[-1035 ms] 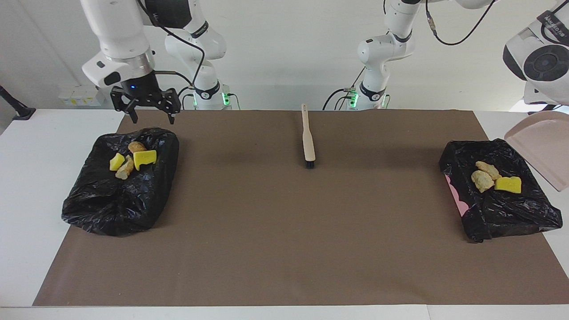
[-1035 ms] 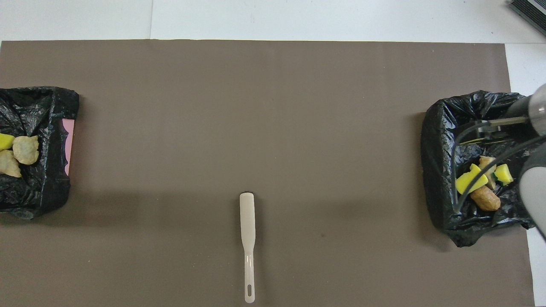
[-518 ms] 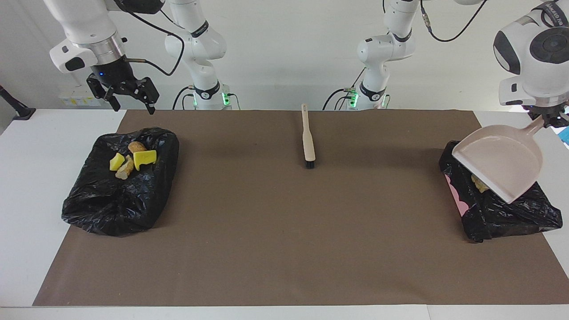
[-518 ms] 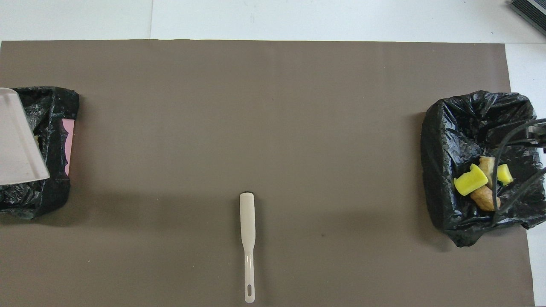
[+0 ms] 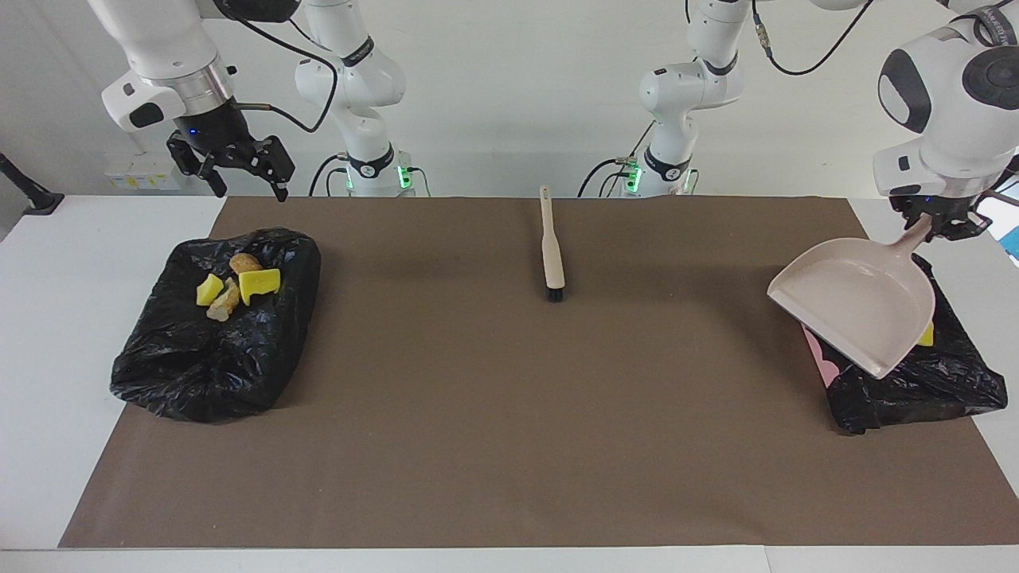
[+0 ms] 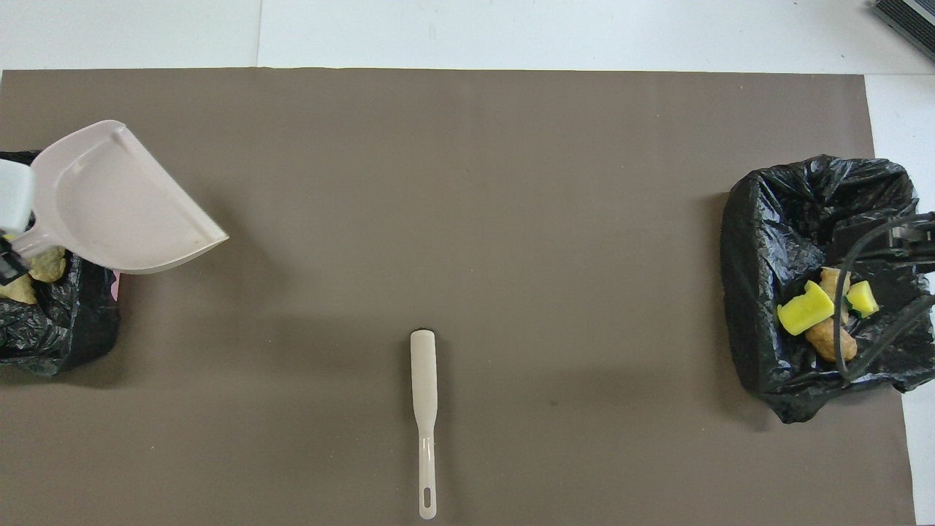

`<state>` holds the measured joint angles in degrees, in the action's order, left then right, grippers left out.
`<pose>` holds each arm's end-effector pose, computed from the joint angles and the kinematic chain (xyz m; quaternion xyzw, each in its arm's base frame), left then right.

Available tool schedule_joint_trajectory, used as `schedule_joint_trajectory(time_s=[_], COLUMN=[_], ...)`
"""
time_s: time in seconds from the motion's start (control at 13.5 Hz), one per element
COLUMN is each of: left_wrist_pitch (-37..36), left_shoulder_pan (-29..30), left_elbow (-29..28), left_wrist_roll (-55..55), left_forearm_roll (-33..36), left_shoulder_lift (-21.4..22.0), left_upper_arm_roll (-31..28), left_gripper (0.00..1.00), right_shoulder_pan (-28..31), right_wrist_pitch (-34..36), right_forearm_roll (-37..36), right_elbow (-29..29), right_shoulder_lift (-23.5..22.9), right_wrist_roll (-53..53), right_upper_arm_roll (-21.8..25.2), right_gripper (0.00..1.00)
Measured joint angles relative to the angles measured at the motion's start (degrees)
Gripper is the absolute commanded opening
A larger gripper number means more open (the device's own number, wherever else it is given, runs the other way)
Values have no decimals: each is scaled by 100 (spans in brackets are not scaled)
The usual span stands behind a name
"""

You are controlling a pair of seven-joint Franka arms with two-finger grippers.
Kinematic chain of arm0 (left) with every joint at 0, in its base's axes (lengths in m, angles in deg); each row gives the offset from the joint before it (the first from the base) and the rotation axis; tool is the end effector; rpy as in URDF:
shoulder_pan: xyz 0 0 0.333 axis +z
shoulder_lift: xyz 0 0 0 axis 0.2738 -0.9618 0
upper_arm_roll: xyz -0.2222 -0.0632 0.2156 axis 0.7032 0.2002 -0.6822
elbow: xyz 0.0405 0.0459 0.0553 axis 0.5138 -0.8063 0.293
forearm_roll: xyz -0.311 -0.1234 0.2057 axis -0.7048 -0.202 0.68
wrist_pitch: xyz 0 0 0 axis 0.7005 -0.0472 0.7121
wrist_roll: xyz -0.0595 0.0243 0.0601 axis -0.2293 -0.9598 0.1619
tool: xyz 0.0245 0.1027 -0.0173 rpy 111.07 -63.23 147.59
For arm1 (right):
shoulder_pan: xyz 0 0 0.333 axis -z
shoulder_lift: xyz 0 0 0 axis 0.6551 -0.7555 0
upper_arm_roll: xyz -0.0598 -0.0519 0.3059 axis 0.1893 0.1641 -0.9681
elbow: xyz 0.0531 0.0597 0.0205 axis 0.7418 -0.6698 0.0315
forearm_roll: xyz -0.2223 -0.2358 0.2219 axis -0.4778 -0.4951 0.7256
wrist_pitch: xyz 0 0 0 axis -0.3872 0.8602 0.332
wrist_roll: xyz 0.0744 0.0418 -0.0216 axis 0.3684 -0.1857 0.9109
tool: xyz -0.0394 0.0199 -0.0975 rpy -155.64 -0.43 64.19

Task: Sweep and dump trash in bin
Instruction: 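Bring the empty dustpan back toward the mat middle with the left gripper, then lower the dustpan onto the mat with the left gripper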

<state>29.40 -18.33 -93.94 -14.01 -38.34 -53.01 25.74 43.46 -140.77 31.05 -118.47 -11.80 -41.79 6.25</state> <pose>0.5805 -0.0193 0.5395 -0.9274 0.3466 0.0998 0.0994 0.5326 -0.0153 0.6488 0.9986 -0.0516 -0.0060 0.0042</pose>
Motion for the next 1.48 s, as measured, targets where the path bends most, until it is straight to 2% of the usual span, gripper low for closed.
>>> schedule_joint_trajectory(time_s=[0.37,0.67,0.89,1.11,1.33,1.4,1.48], left_wrist_pitch=[768,2093,2473,2720,2755,2782,2805], left_shoulder_pan=[-901,-1957,-2460,-2638,-2646,-2651,-2658], left_elbow=[-5,56,523,661,629,594,530], left_wrist_roll=[2318,4566,5752,6205,6224,6224,6224], left_forearm_roll=[-1196,-1488,-1578,-1579,-1578,-1578,-1578], left_shoulder_lift=[-356,-1197,-1855,-2158,-2196,-2203,-2204], left_upper_arm_roll=[5,18,13,5,-2,-2,1], left_gripper=[0,0,0,0,0,7,20], right_shoulder_pan=[0,0,0,0,0,0,0], right_wrist_pitch=[0,0,0,0,0,0,0], right_forearm_roll=[2,3,3,3,3,3,3], right_elbow=[-3,-3,-3,-3,-4,-4,-4], right_shoulder_lift=[0,0,0,0,0,0,0], right_wrist_roll=[0,0,0,0,0,0,0], right_upper_arm_roll=[0,0,0,0,0,0,0], right_gripper=[100,100,100,100,100,100,100])
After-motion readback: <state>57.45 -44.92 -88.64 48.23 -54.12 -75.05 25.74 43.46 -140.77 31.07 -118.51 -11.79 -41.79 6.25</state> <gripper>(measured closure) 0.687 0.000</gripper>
